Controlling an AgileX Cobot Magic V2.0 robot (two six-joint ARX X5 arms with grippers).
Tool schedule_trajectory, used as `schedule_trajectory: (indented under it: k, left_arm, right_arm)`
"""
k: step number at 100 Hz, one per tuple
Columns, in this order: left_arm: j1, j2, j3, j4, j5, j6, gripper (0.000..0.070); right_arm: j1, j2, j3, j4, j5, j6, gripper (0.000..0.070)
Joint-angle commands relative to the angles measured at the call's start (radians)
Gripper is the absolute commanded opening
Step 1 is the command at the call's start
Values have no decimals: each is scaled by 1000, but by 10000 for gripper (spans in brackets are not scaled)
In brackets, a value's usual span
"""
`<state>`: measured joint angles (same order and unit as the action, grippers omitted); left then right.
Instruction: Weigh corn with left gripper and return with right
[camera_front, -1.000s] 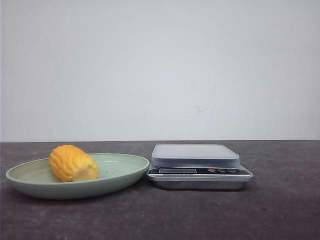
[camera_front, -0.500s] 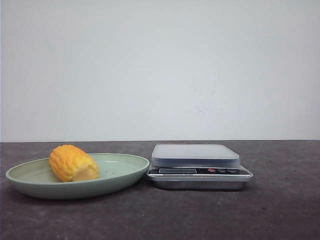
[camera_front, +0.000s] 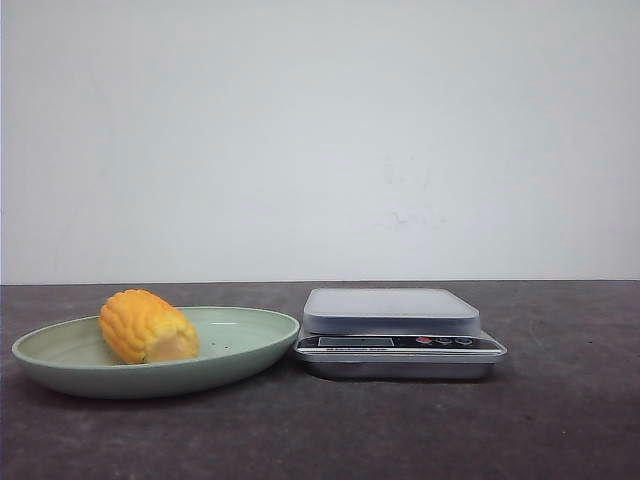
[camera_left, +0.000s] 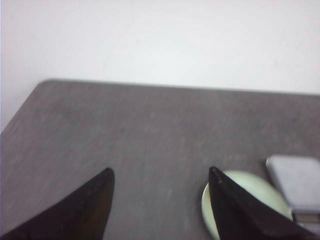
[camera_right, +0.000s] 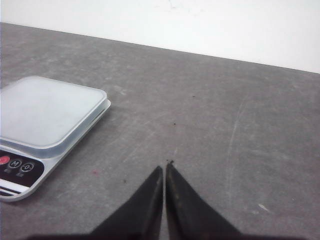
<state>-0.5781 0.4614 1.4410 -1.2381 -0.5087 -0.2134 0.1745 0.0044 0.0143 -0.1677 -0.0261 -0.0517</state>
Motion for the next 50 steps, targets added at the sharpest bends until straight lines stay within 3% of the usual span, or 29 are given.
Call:
schedule_trajectory:
  k: [1, 16, 22, 34, 50]
  left_arm:
    - [45, -39, -92, 172, 68, 154, 348]
    - [204, -198, -446, 578, 228, 323, 348]
    - [266, -255, -570, 681, 252, 345, 348]
    - [401, -354, -793, 809, 305, 315, 349]
    - [553, -420, -996, 829, 443, 237, 348]
  right_arm:
    - [0, -1, 0, 10, 0, 11, 3]
    - [0, -1, 0, 10, 0, 11, 3]
    - [0, -1, 0, 10, 0, 11, 3]
    - [0, -1, 0, 10, 0, 11, 4]
    - [0, -1, 0, 10, 0, 11, 3]
